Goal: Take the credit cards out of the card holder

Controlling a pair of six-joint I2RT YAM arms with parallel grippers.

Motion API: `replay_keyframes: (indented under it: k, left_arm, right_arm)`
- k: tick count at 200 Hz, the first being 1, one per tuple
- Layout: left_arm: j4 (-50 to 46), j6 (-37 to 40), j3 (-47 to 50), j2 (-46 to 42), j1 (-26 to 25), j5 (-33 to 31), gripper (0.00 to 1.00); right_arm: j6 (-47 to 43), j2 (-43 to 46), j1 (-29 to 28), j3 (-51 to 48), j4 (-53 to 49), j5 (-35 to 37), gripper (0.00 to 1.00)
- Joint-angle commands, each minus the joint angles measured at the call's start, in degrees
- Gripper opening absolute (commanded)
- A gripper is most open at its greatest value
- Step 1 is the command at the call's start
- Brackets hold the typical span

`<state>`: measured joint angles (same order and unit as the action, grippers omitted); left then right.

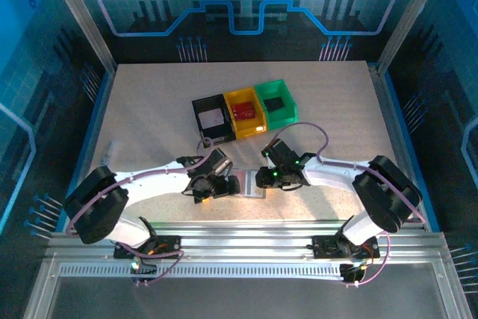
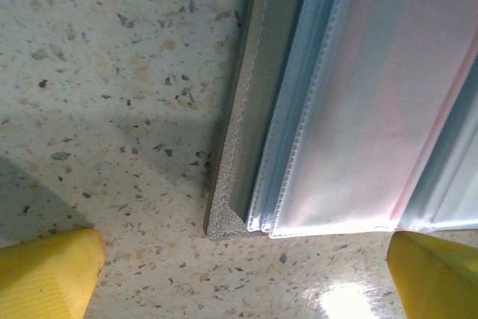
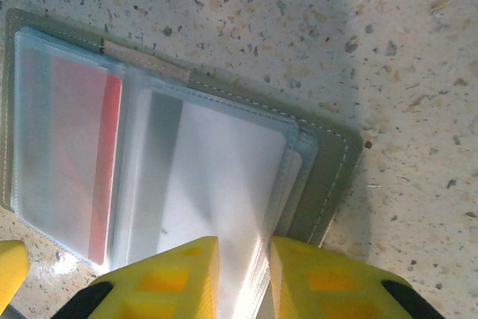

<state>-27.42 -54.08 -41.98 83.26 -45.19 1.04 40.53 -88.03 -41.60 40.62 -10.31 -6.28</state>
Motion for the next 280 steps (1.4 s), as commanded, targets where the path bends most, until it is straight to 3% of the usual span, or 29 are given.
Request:
replay_keyframes:
  k: [1,84,280]
  left_arm:
    - [-5.4,-0.5,-1.6,1.7,-0.4,-2.5,0.99]
    - [-13.7,0.2,-8.3,7.2,-0.5,-8.0,0.99]
    - [-2.0,-1.2,-0.9,10.3,-0.5,-0.9,0.99]
  right_arm:
    - [0.6,-1.3,-0.3,0.8,0.8,-0.8,0.24]
    - [0.6,-1.6,-0.5,1.0,1.4,-1.8,0.23]
    - [2.2,-3.6,-2.7,3.7,3.5,-4.6,0.23]
